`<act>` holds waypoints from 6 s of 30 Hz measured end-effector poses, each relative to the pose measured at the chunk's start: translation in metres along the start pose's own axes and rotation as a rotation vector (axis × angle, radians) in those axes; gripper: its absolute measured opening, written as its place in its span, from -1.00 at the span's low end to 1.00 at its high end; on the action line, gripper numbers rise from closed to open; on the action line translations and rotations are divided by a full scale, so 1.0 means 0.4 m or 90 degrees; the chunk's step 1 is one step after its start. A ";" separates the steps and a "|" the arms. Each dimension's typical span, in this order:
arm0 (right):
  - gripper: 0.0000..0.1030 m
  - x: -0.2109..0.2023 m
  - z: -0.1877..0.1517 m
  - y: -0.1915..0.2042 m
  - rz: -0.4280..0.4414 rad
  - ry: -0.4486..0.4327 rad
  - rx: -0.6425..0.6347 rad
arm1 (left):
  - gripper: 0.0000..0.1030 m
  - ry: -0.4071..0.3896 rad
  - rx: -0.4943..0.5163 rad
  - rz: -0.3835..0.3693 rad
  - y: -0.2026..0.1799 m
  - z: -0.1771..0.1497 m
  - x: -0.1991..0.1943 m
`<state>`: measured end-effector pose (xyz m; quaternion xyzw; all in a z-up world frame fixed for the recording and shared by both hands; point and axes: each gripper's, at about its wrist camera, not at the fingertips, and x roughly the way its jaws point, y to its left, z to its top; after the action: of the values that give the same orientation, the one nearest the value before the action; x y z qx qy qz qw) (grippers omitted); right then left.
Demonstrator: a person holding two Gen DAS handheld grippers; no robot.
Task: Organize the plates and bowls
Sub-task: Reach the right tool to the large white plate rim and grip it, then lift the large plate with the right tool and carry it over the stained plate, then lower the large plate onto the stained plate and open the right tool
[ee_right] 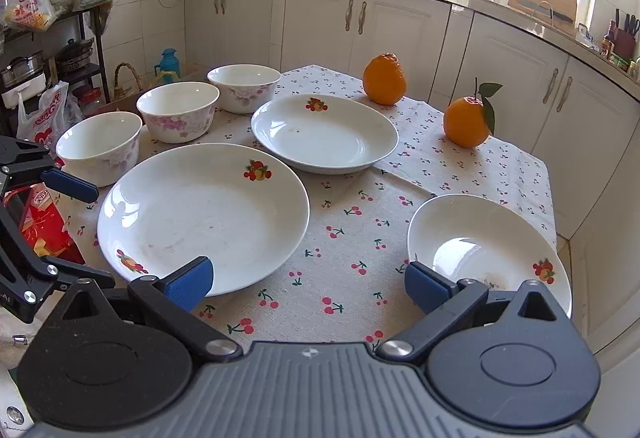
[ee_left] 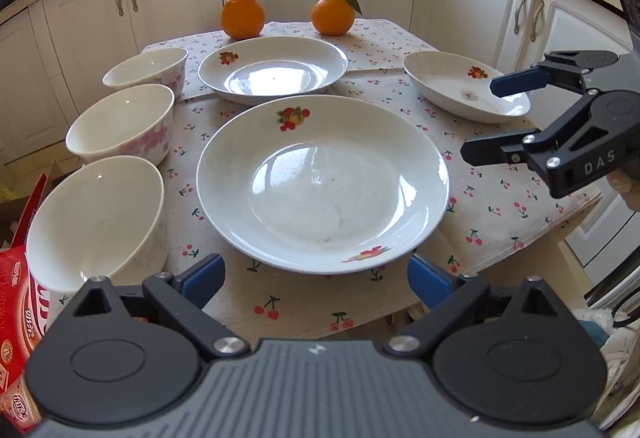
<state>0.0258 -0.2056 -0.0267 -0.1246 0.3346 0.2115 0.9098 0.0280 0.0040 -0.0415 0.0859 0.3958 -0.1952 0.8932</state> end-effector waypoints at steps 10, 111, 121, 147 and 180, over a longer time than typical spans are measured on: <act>1.00 0.047 0.029 0.008 0.056 0.030 -0.028 | 0.90 -0.020 -0.002 0.007 0.003 -0.025 0.053; 0.84 0.233 0.195 -0.234 0.334 0.137 0.091 | 0.97 -0.063 0.126 -0.052 -0.087 0.118 0.050; 0.85 0.161 0.162 -0.333 0.265 0.113 0.127 | 0.97 -0.075 0.182 -0.106 -0.150 0.190 0.088; 0.85 0.133 0.034 -0.540 0.182 0.094 0.229 | 0.97 -0.050 0.256 -0.182 -0.284 0.287 0.248; 0.85 0.114 -0.023 -0.584 0.161 0.088 0.279 | 0.99 -0.048 0.254 -0.189 -0.294 0.321 0.310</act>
<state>0.1615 -0.4008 -0.0436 0.1040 0.4467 0.2373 0.8563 0.1412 -0.1771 -0.0468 0.1936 0.3241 -0.4018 0.8343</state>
